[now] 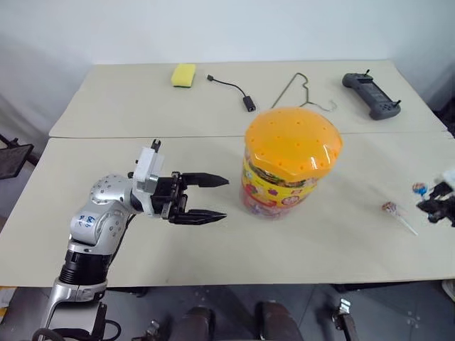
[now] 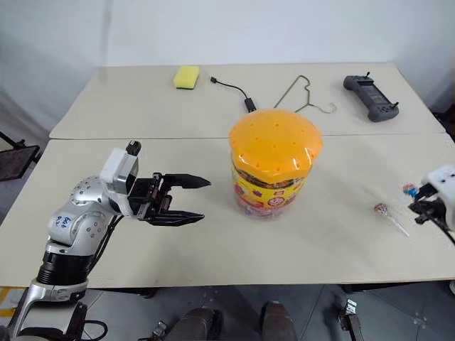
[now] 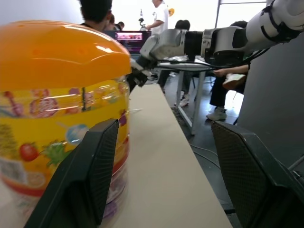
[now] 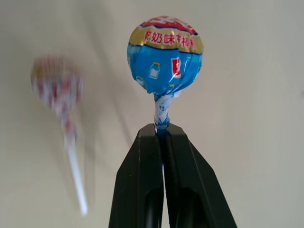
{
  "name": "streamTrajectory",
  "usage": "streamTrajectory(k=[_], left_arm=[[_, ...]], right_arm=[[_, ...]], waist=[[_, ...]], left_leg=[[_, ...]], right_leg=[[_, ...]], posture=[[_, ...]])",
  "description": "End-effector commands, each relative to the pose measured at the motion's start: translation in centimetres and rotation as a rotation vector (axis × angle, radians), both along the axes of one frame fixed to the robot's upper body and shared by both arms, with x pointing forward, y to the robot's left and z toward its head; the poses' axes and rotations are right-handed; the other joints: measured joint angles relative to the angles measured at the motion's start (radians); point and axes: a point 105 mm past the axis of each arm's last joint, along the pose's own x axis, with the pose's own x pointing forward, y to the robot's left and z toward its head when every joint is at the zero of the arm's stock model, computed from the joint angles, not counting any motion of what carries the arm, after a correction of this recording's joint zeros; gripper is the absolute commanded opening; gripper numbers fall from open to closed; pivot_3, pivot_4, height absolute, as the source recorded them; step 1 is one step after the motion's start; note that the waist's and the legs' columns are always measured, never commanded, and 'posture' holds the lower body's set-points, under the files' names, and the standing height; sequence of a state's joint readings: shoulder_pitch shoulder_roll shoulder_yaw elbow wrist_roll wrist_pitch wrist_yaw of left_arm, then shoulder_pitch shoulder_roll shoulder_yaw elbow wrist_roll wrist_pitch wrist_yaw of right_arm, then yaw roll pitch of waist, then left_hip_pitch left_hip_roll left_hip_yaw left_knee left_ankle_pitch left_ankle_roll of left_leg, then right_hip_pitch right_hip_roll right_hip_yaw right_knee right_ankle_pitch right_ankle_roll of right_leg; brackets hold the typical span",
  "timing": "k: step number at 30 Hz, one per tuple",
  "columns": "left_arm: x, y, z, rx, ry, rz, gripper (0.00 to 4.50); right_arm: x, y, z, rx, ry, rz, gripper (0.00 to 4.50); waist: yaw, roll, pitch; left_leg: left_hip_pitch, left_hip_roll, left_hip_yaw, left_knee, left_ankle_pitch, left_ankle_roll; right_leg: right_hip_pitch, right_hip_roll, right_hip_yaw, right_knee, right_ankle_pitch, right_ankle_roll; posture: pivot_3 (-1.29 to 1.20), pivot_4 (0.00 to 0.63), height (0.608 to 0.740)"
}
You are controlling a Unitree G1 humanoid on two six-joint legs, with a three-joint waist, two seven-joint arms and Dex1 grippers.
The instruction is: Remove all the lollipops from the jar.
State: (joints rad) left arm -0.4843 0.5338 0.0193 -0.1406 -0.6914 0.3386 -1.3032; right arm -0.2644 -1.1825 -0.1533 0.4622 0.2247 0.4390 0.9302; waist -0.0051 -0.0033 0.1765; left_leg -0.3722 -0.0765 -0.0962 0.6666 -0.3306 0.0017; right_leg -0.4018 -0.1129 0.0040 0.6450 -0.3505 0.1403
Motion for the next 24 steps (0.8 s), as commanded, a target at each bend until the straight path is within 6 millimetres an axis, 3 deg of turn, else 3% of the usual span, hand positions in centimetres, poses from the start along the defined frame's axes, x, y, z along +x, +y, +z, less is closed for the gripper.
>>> streamTrajectory(k=[1,7,13,15,17,21,24], left_arm=[[-0.2,0.3,0.4,0.018,-0.035,-0.006,3.30],[0.0,1.0,0.8,-0.009,0.008,0.041,3.30],[2.4,4.2,-2.3,0.150,0.076,0.310,3.30],[2.5,5.5,-3.3,0.178,0.064,0.374,3.30],[3.0,7.2,-4.1,0.190,0.062,0.492,3.30],[2.3,9.6,-6.1,0.271,0.010,0.668,3.30],[1.8,10.0,-7.1,0.311,-0.040,0.744,3.30]], right_arm=[[0.1,0.6,0.9,0.031,-0.037,0.029,0.53],[-0.4,1.3,2.7,0.080,-0.127,0.126,2.43],[-0.3,6.3,10.0,0.272,-0.559,0.459,4.45],[-0.2,7.9,11.2,0.302,-0.625,0.517,4.45],[-0.8,10.6,11.1,0.325,-0.625,0.635,4.45],[-4.2,16.2,7.1,0.296,-0.458,0.963,4.45],[-5.4,17.8,5.7,0.299,-0.451,1.093,4.45]], waist=[[-0.003,0.000,0.000],[0.007,0.000,0.000],[0.001,0.000,0.000],[-0.002,0.001,0.000],[0.002,0.001,0.000],[0.018,0.000,0.000],[0.031,0.000,0.000]], left_leg=[[0.001,0.001,0.000,0.000,0.000,0.000],[0.001,0.001,0.000,-0.001,0.000,0.000],[0.002,0.001,-0.002,-0.001,0.000,0.000],[0.003,0.001,-0.002,-0.002,0.000,0.000],[0.003,0.003,-0.003,-0.002,-0.001,-0.001],[0.001,0.003,-0.009,-0.002,-0.002,-0.003],[0.001,0.002,-0.007,-0.001,-0.004,-0.001]], right_leg=[[0.000,0.000,0.000,0.001,0.000,0.000],[0.000,0.000,0.000,0.000,0.000,0.000],[0.002,0.000,-0.001,-0.001,0.000,0.000],[0.002,0.000,-0.001,-0.001,0.000,0.000],[0.002,-0.001,-0.001,-0.001,0.000,0.000],[0.003,-0.001,0.000,-0.002,0.000,0.000],[0.003,-0.002,-0.001,-0.003,0.000,0.000]], posture=[[0.00,0.150,0.740],[0.00,0.150,0.740],[0.00,0.150,0.740],[0.00,0.150,0.740],[0.00,0.150,0.740],[0.00,0.150,0.740],[0.00,0.150,0.740]])
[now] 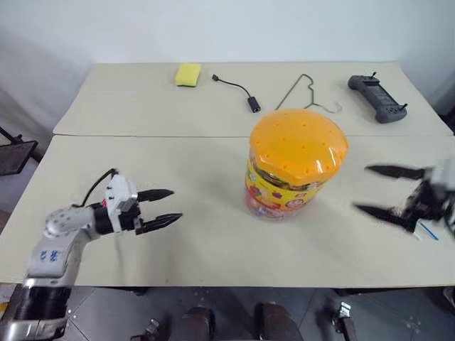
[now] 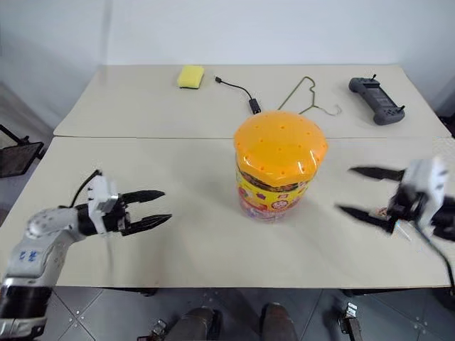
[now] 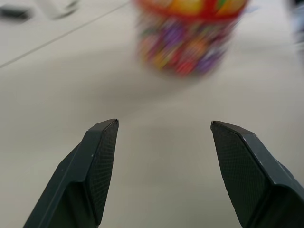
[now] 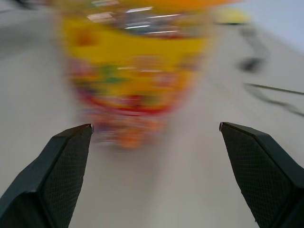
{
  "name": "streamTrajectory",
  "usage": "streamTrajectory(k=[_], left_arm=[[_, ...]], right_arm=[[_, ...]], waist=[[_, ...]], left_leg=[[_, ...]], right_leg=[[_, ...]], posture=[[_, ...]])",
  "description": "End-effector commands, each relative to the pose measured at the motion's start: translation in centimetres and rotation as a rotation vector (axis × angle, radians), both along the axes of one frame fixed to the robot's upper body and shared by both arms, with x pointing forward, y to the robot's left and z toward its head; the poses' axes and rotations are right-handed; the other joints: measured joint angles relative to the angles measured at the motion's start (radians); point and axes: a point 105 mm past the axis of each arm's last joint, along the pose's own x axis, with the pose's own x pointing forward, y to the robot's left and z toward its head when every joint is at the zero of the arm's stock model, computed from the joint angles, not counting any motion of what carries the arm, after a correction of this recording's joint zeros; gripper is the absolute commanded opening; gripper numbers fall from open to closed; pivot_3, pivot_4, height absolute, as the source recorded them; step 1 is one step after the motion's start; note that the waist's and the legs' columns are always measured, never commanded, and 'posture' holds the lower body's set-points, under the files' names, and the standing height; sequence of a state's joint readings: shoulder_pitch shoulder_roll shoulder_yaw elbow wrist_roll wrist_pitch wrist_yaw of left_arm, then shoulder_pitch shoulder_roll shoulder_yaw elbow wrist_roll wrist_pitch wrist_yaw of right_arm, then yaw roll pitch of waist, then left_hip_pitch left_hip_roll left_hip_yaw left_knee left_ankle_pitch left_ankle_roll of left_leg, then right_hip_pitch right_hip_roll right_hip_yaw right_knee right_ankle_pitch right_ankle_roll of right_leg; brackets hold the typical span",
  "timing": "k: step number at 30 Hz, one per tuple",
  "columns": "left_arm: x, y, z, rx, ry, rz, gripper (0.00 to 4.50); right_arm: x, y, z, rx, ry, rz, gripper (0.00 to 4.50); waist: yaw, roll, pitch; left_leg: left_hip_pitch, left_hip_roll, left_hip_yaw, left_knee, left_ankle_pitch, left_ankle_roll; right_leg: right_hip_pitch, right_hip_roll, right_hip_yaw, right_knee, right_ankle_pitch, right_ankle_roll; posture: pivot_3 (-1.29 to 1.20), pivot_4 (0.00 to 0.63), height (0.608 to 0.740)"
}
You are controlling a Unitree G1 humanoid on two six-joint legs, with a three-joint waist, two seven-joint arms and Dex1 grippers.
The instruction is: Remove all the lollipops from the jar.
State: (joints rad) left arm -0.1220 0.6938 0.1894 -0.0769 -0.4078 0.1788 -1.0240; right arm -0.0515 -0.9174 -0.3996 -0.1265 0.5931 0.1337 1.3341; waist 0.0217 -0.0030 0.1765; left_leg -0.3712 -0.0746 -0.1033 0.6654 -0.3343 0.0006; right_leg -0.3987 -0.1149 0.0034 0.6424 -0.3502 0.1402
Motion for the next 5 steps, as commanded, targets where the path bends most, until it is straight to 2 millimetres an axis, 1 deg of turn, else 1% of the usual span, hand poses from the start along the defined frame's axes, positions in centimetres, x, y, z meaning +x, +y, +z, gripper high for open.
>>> streamTrajectory(k=[1,3,5], left_arm=[[-0.4,0.2,0.1,0.107,-0.140,0.057,3.30],[-0.7,0.5,-0.7,0.136,-0.151,0.073,3.30],[-0.9,0.6,-0.8,0.111,-0.140,0.083,3.30]], right_arm=[[-1.2,2.0,0.0,-0.025,-0.114,0.161,4.45],[-0.8,2.4,-0.6,0.009,-0.137,0.176,4.45],[-0.2,2.5,-1.0,0.025,-0.147,0.174,4.45]], waist=[[0.005,0.000,0.000],[0.005,0.000,0.000],[0.004,0.000,0.000]], left_leg=[[0.000,-0.001,0.001,0.001,0.000,0.001],[0.002,0.000,0.001,0.001,0.000,0.002],[0.002,0.000,0.001,0.001,0.002,0.002]], right_leg=[[0.001,0.000,0.000,-0.001,0.000,0.001],[0.006,0.000,-0.001,-0.008,0.002,0.002],[0.007,0.001,0.000,-0.011,0.004,0.000]], posture=[[0.00,0.150,0.740],[0.00,0.150,0.740],[0.00,0.150,0.740]])
